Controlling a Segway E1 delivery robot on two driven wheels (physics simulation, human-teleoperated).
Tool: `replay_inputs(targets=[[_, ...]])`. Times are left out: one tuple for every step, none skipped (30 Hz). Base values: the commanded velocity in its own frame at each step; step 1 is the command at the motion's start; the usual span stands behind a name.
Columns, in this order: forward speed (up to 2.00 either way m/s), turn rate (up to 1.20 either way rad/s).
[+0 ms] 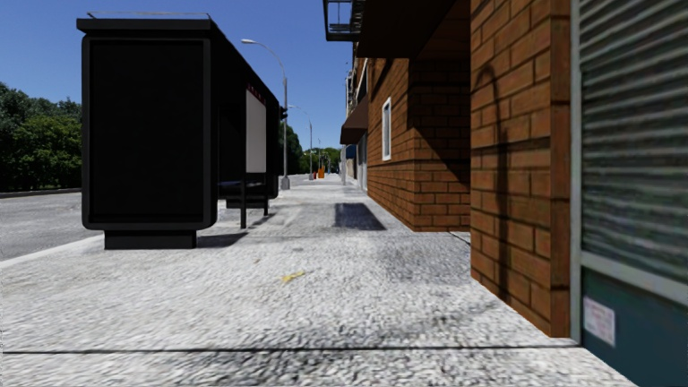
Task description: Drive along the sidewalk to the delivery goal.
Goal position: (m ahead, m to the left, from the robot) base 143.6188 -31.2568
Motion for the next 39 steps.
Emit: replay_inputs(targets=[[2.0,0.0],[2.0,0.0],[2.0,0.0],[2.0,0.0],[2.0,0.0],[2.0,0.0],[2.0,0.0],[2.0,0.0],[2.0,0.0],[2.0,0.0],[2.0,0.0],[2.0,0.0],[2.0,0.0],[2.0,0.0],[2.0,0.0],[2.0,0.0],[2.0,0.13],[2.0,0.37],[2.0,0.47],[2.0,0.49],[2.0,0.04],[2.0,0.04],[2.0,0.0],[2.0,0.0],[2.0,0.0],[2.0,0.0],[2.0,0.0],[2.0,0.0],[2.0,0.0],[2.0,0.0],[2.0,0.0],[2.0,0.0],[2.0,0.0],[2.0,0.0],[2.0,0.0],[2.0,0.0],[2.0,0.0],[2.0,0.0],[2.0,0.0]])
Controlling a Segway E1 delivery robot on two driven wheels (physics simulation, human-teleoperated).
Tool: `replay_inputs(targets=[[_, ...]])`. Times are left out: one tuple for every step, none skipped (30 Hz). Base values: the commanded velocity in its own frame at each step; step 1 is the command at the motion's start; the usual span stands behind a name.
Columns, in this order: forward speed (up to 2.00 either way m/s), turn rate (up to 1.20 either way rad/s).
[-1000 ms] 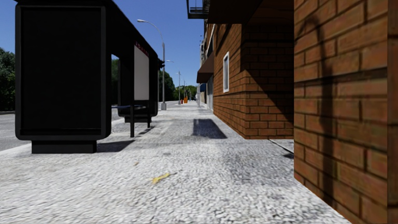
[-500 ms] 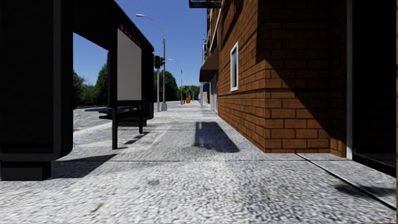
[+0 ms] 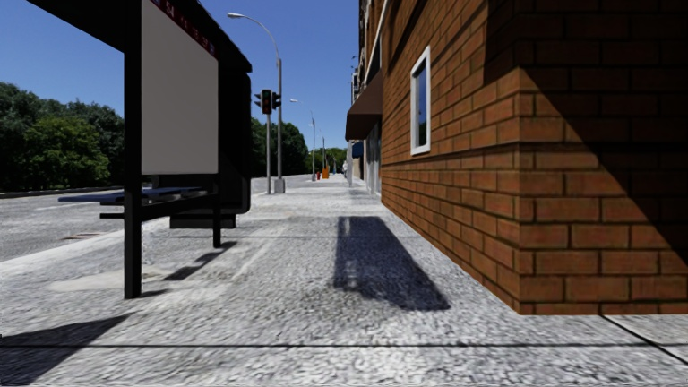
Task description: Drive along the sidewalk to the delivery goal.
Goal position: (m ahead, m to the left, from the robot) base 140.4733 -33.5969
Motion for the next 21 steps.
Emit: replay_inputs(targets=[[2.0,0.0],[2.0,0.0],[2.0,0.0],[2.0,0.0],[2.0,0.0],[2.0,0.0],[2.0,0.0],[2.0,0.0],[2.0,0.0],[2.0,0.0],[2.0,0.0],[2.0,0.0],[2.0,0.0],[2.0,0.0],[2.0,0.0],[2.0,0.0],[2.0,0.0],[2.0,0.0],[2.0,0.0],[2.0,0.0],[2.0,0.0]])
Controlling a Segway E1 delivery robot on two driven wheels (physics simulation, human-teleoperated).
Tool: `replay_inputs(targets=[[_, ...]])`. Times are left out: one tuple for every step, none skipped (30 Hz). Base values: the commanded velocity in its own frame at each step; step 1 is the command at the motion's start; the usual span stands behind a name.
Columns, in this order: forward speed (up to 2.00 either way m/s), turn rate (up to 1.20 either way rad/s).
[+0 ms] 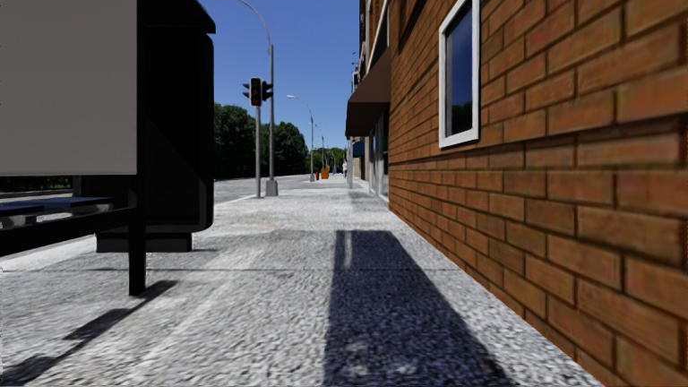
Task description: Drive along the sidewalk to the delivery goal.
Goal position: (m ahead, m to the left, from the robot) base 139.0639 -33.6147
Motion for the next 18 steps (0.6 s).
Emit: replay_inputs(targets=[[2.0,0.0],[2.0,0.0],[2.0,0.0],[2.0,0.0],[2.0,0.0],[2.0,0.0],[2.0,0.0],[2.0,0.0],[2.0,0.0],[2.0,0.0],[2.0,0.0],[2.0,0.0],[2.0,0.0],[2.0,0.0],[2.0,0.0],[2.0,0.0],[2.0,0.0],[2.0,0.0]])
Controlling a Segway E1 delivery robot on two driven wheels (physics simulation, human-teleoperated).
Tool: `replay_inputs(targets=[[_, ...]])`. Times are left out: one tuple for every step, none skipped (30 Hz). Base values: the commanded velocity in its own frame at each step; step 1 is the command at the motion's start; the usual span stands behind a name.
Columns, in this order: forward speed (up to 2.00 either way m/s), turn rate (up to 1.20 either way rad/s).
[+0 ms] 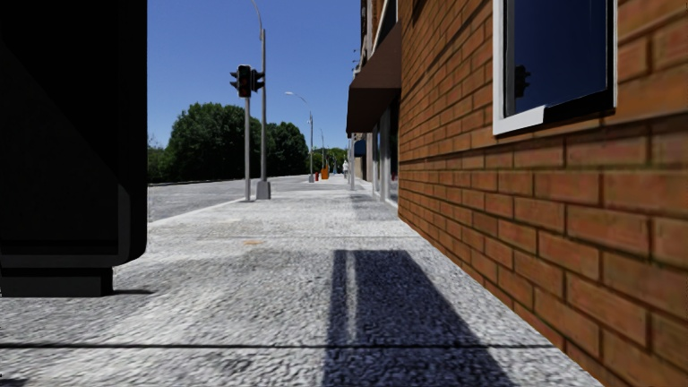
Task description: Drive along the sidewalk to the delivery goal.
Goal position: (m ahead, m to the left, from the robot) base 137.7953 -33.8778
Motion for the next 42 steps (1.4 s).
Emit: replay_inputs(targets=[[2.0,0.0],[2.0,0.0],[2.0,0.0],[2.0,0.0],[2.0,0.0],[2.0,0.0],[2.0,0.0],[2.0,0.0],[2.0,0.0],[2.0,0.0],[2.0,0.0],[2.0,0.0],[2.0,0.0],[2.0,0.0],[2.0,0.0],[2.0,0.0],[2.0,0.0],[2.0,0.0],[2.0,0.0],[2.0,0.0],[2.0,0.0],[2.0,0.0],[2.0,0.0],[2.0,0.0],[2.0,0.0],[2.0,0.0],[2.0,0.0],[2.0,0.0],[2.0,0.0],[2.0,0.0],[2.0,0.0],[2.0,0.0],[2.0,0.0],[2.0,0.0],[2.0,0.0],[2.0,0.0],[2.0,0.0],[2.0,0.0],[2.0,0.0],[2.0,0.0],[2.0,0.0],[2.0,0.0]])
